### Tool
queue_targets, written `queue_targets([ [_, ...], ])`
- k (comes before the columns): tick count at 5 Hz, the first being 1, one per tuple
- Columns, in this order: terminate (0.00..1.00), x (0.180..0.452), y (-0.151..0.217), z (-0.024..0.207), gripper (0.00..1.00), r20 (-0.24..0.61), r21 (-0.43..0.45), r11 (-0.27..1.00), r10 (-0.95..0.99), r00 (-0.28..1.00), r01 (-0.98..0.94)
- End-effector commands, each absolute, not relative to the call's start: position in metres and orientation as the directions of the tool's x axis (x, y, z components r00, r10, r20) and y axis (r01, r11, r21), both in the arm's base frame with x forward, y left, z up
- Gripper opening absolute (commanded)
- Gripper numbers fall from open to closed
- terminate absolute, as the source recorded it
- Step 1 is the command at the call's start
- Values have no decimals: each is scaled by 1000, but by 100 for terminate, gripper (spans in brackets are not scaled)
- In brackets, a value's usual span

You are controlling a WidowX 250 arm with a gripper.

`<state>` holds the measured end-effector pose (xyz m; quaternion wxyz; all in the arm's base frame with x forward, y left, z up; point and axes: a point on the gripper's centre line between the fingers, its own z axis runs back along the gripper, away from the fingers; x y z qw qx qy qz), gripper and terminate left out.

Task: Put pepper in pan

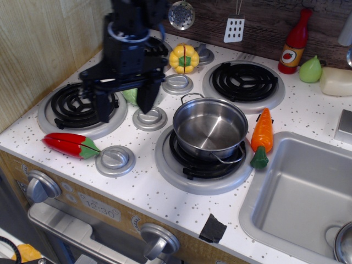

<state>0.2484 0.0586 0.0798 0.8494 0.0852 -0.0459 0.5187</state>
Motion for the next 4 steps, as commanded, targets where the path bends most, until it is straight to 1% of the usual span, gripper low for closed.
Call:
queue_targets([
  [1,0,245,80,84,100,243,31,273,931,273,-961],
  [2,0,245,96,68,100,218,18,208,954,207,-978],
  [3,0,242,106,55,100,226,5,199,954,195,-980],
  [4,0,236,120,41,100,178,-16,217,961,211,-976],
])
